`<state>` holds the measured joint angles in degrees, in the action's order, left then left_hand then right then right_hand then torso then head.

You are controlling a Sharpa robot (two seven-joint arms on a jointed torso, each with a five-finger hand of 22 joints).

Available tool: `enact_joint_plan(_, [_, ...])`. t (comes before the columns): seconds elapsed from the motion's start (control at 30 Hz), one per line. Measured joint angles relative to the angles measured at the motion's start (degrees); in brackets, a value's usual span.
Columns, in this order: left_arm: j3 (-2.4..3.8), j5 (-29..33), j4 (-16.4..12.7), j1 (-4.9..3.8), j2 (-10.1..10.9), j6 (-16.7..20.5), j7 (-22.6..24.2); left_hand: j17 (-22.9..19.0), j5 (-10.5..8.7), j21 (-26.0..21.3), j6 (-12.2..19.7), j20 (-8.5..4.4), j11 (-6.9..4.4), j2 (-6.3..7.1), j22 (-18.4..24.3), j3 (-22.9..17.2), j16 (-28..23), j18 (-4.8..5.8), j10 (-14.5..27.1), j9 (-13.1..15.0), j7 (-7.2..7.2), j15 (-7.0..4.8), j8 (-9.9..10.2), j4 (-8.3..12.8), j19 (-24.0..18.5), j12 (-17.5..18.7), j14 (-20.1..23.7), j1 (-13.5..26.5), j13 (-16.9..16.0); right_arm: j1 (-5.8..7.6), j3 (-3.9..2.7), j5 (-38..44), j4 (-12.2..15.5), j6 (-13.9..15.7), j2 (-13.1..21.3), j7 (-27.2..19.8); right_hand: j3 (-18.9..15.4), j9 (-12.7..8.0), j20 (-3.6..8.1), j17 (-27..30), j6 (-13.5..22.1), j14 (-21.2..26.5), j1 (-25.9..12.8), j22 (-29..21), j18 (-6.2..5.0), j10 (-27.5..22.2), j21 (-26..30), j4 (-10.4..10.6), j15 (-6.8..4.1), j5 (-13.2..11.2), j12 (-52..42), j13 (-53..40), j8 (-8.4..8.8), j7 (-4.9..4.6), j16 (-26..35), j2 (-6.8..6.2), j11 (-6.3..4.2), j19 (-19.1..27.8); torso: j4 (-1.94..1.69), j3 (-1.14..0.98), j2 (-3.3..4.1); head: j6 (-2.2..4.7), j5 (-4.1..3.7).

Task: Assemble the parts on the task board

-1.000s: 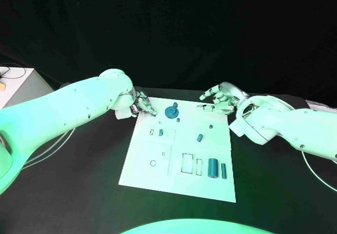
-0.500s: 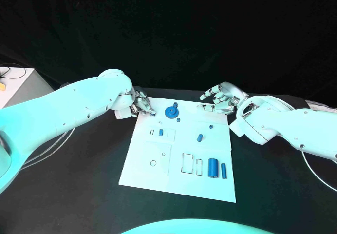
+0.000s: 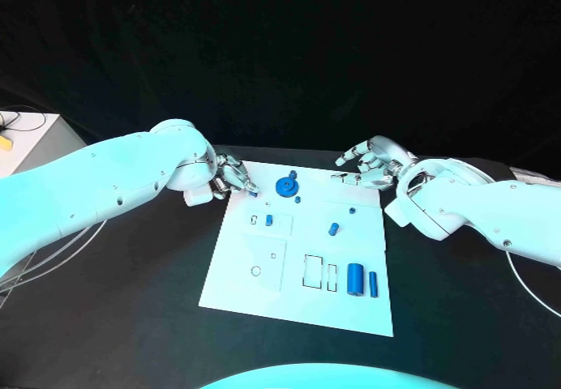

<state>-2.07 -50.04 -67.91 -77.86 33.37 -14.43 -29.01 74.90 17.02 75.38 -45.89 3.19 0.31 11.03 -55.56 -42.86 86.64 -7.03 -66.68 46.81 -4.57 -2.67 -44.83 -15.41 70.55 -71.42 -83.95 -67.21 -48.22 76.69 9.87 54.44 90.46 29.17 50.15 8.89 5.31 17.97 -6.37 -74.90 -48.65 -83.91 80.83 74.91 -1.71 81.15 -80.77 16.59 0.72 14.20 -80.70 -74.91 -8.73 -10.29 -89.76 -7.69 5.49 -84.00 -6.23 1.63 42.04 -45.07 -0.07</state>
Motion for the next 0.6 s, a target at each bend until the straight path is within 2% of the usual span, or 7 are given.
enact_joint_plan(0.03, [-0.09,0.01,-0.87,0.00,0.46,0.14,0.00,0.00,0.03,0.17,0.00,0.00,-0.11,-0.02,-0.22,0.00,0.00,0.00,-0.11,0.00,0.00,-0.16,-0.01,0.00,0.00,0.00,-0.16,0.35,-0.22,0.00,0.00,0.00,0.00,0.00,0.03,0.00,0.00,0.00,0.00,0.00,0.00,0.00,0.00,0.00,0.00,0.00,0.00,0.00,0.00,0.00,0.00,0.00,0.00,0.00,0.00,0.00,0.00,0.00,-0.01,0.00,-0.02,0.00,0.01])
enact_joint_plan(0.07, [-0.19,0.00,-1.68,0.00,0.88,0.28,-0.01,0.00,0.05,0.23,-0.08,0.00,-0.21,0.07,-0.34,-2.51,0.00,0.00,-0.21,0.00,0.08,-0.21,-0.04,2.51,0.00,-0.18,-0.21,0.82,-0.35,0.00,0.00,0.00,-0.02,0.00,0.07,0.00,0.00,0.00,0.00,0.00,0.00,0.00,0.00,0.00,0.00,0.00,0.00,0.00,0.00,0.00,0.00,0.00,0.00,0.00,0.00,0.00,0.00,0.00,-0.02,0.01,-0.05,-0.03,0.02])
enact_joint_plan(0.1, [-0.27,-0.01,-2.26,0.00,1.16,0.38,-0.01,0.00,0.04,0.23,-0.08,0.00,-0.23,0.36,-0.40,-3.20,0.00,0.00,-0.24,0.00,0.09,-0.23,-0.04,3.20,0.00,-0.20,-0.18,1.12,-0.43,0.00,0.00,0.00,-0.02,0.00,0.09,0.00,0.00,0.00,0.00,0.00,0.00,0.00,0.00,0.00,0.00,0.00,0.00,0.00,0.00,0.00,0.00,0.00,0.00,0.00,0.00,0.00,0.00,0.00,-0.04,0.01,-0.07,-0.06,0.05])
enact_joint_plan(0.37, [-1.50,-1.08,-7.26,0.20,4.09,2.02,-0.01,0.00,1.09,0.93,-0.43,-0.32,-0.50,0.60,-1.70,-3.23,0.34,-0.01,-1.53,0.00,0.01,-0.41,-0.56,3.24,0.73,-0.80,0.00,2.41,-1.61,0.00,0.01,-0.01,-0.19,-0.03,0.14,0.03,0.33,-0.03,0.00,0.00,0.00,0.00,0.00,-0.01,0.00,0.00,0.00,0.00,0.00,1.12,0.00,0.01,0.00,0.00,0.00,0.00,0.00,0.00,-0.19,0.03,-0.37,-0.20,0.37])
enact_joint_plan(0.6, [-2.34,-2.67,-10.18,0.56,5.44,3.72,-0.01,0.00,1.17,1.17,-0.55,-0.32,-0.62,0.69,-2.27,-3.25,0.51,-0.01,-2.06,-0.01,0.11,-0.61,-0.62,3.26,1.12,-0.88,-0.20,2.60,-2.07,0.00,0.01,-0.01,-0.40,-0.07,0.02,0.03,0.65,-0.06,0.00,0.00,0.00,0.00,0.00,0.00,0.00,0.00,0.00,0.00,0.00,2.66,0.00,0.01,0.22,0.00,0.00,0.00,0.00,0.00,-0.23,0.10,-0.57,-0.48,0.59])
